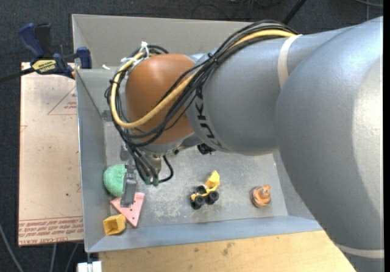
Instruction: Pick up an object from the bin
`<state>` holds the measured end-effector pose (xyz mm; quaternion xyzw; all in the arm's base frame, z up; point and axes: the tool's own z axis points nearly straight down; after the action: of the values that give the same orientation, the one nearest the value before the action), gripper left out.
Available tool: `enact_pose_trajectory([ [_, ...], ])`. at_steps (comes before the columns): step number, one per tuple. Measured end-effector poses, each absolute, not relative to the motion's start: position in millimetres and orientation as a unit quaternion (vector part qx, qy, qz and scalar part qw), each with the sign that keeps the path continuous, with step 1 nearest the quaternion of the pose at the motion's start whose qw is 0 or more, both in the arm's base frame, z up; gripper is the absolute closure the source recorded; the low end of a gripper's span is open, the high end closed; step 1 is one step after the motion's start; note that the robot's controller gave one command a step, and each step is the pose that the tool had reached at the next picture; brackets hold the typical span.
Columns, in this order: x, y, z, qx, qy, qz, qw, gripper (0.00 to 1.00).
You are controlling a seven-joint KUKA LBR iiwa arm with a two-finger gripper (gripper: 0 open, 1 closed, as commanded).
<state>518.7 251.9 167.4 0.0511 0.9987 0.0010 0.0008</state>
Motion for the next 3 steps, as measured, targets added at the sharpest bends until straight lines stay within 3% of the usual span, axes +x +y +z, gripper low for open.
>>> enact_pose_trajectory([
  [1, 526.6, 253.5, 155.9, 0.023, 1.0, 0.001, 0.001, 0.0],
  [2, 529.9, 250.1, 122.5, 0.084, 0.996, 0.0, -0.001, 0.0],
  [3, 551.6, 253.7, 76.1, -0.048, 0.999, 0.001, 0.002, 0.0],
])
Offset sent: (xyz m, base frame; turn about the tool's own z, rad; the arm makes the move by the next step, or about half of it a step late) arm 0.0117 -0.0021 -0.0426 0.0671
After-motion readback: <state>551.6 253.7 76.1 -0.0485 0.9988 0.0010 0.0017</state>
